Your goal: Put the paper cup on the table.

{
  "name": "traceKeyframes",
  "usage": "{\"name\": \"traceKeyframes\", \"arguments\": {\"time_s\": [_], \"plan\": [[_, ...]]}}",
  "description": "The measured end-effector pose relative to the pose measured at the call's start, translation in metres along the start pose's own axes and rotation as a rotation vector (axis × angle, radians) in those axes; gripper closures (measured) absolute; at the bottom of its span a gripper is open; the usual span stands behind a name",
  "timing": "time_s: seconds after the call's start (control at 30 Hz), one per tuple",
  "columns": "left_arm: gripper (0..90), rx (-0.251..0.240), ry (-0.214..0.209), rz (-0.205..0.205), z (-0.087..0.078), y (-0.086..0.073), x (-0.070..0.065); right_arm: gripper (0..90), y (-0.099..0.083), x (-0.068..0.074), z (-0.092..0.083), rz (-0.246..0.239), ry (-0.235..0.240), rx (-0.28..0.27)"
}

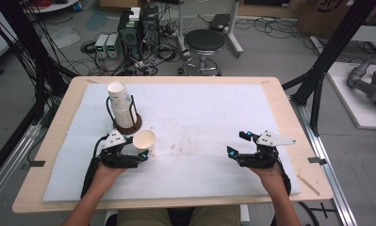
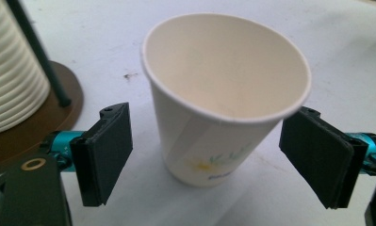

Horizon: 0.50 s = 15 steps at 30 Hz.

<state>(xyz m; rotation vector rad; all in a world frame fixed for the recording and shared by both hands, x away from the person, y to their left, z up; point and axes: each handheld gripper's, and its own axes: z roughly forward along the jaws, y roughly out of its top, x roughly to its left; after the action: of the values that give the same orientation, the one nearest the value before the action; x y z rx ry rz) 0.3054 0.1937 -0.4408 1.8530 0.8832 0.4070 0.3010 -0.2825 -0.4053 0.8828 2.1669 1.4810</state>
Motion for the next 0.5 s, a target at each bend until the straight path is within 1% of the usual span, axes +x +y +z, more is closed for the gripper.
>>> {"name": "traceKeyframes", "arguments": {"time_s": [0.07,0.13,0.2,0.23,0.27,0.3,0.33,0.4,0.43,0.5], "plan": [[17.9,-0.012,-0.003,-0.004,-0.009,-0.002,0.002,21.2,0.000,0.001,-0.001,0.005,0.004,0.007],[17.5,-0.036,-0.012,0.004,-0.018,-0.003,0.003,21.2,-0.001,0.000,-0.001,-0.003,0.001,0.011],[17.2,-0.072,-0.026,0.015,-0.026,-0.003,0.005,21.2,-0.001,0.000,-0.002,-0.004,-0.005,0.011],[17.2,-0.093,-0.039,0.013,-0.030,-0.003,0.006,21.1,-0.001,-0.001,-0.003,-0.005,-0.010,0.011],[17.2,-0.122,-0.041,0.020,-0.035,-0.003,0.008,21.2,-0.001,-0.001,-0.003,-0.004,-0.012,0.011],[17.2,-0.141,-0.040,0.017,-0.038,-0.003,0.008,21.2,-0.001,0.000,-0.004,0.002,-0.015,0.014],[17.2,-0.165,-0.045,0.017,-0.041,-0.002,0.010,21.2,-0.002,-0.001,-0.004,-0.002,-0.020,0.013],[17.2,-0.211,-0.041,0.010,-0.048,-0.002,0.013,21.2,-0.003,-0.001,-0.005,-0.009,-0.029,0.025],[17.2,-0.235,-0.032,0.003,-0.052,-0.003,0.016,21.2,-0.004,-0.001,-0.005,-0.009,-0.032,0.029],[17.2,-0.259,-0.014,-0.007,-0.056,-0.004,0.020,21.1,-0.006,-0.001,-0.006,-0.009,-0.043,0.042]]}}
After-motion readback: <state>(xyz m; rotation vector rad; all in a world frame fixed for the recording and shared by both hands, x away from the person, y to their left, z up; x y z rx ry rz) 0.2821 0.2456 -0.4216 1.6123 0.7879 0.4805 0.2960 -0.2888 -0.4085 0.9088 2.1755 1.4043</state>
